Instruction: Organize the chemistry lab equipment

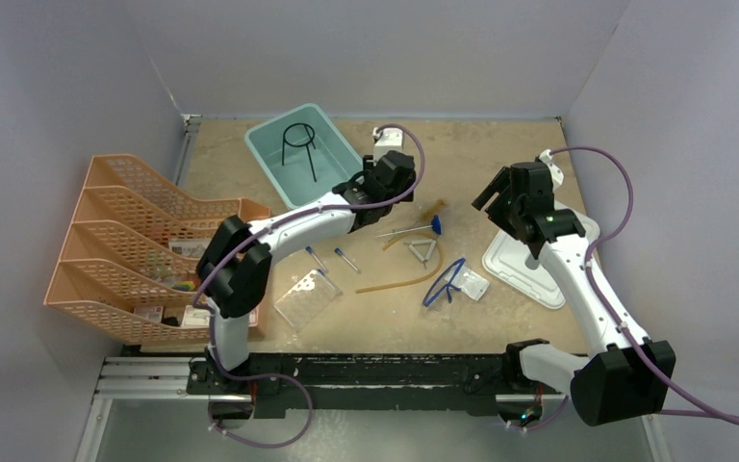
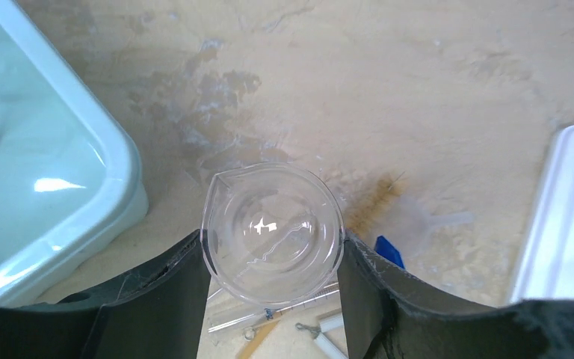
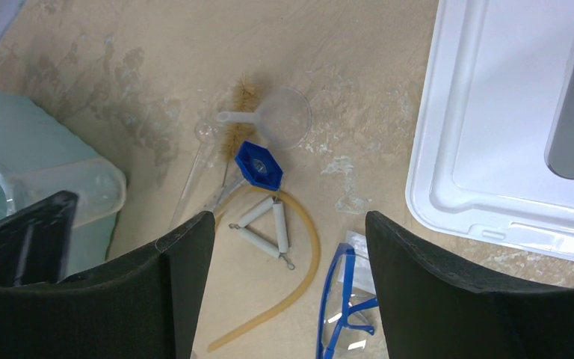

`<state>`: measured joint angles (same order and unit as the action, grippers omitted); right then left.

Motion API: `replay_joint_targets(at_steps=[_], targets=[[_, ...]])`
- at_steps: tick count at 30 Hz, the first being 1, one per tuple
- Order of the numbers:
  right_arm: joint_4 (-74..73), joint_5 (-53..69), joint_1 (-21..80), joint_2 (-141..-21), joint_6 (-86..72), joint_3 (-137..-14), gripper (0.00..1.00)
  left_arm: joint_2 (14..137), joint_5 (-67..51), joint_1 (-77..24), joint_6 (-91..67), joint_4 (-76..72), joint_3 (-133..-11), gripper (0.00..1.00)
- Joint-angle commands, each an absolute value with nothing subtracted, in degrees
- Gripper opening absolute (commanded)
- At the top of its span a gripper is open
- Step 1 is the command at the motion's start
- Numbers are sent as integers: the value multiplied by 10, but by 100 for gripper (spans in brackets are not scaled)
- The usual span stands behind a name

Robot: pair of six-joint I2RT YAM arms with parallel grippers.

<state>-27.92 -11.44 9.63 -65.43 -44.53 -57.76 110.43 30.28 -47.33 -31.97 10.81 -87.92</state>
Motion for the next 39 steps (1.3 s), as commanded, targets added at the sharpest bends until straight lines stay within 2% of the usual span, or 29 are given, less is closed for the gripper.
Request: replay_joint_targets(at_steps=[1, 7, 18, 26, 39], targets=[[-273, -125, 95, -650, -442, -584, 75, 1018, 302, -474, -291, 80, -873, 40], [-264, -114, 95, -656, -444, -586, 75, 959, 340, -445, -260, 112, -889, 41], [-276, -100, 95, -712, -442, -632, 74, 936, 269, -305, -247, 143, -842, 39], [-268, -96, 95, -765, -437, -674, 74, 1005, 164, -244, -224, 88, -817, 37], [-251, -76, 95, -841, -432, -726, 72, 1143, 165, -239, -173, 62, -859, 37]])
